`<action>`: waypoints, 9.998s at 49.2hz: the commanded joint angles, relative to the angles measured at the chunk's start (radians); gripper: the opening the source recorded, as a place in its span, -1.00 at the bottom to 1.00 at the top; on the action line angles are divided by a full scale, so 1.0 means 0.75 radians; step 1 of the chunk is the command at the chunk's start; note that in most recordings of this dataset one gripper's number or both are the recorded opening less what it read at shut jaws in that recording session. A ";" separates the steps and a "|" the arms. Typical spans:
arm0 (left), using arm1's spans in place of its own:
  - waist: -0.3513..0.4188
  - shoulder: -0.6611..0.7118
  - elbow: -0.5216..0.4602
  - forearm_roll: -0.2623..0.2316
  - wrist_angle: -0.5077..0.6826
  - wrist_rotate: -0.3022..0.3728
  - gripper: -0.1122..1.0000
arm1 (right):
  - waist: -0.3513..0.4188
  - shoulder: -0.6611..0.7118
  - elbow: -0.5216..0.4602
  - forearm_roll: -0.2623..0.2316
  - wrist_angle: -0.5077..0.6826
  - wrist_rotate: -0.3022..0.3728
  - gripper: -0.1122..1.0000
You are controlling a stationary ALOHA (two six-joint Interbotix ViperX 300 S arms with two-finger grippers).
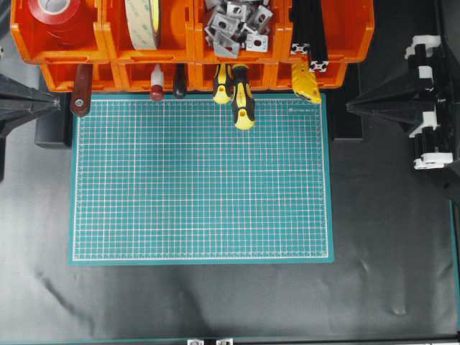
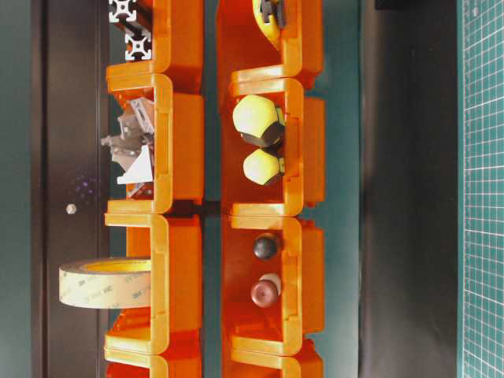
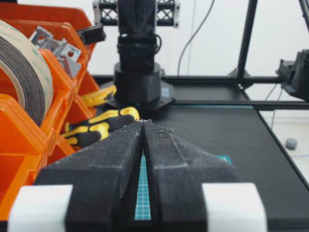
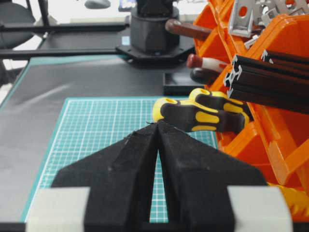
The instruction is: Pick scraper from container rack with left arm.
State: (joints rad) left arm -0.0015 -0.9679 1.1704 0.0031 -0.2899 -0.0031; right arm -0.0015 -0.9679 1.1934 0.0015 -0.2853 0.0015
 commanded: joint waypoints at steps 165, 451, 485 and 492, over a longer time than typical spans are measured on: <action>-0.532 0.777 -0.546 1.289 1.921 -0.857 0.66 | 0.012 -0.094 0.014 0.059 0.074 0.162 -0.81; -0.677 -0.280 -0.395 1.284 1.266 -1.391 0.78 | -0.002 -0.329 -0.059 0.063 0.344 0.311 -0.81; -0.646 -0.382 -0.311 1.282 1.264 -1.401 0.73 | -0.002 -0.303 -0.053 0.061 0.337 0.337 -0.81; -0.593 -0.391 -0.309 1.282 1.264 -1.403 0.73 | -0.002 -0.303 -0.057 0.061 0.337 0.337 -0.81</action>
State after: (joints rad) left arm -0.4740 -1.2655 0.9480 0.9618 0.6642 -1.0538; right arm -0.0015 -1.2088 1.1842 0.0460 -0.0215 0.2546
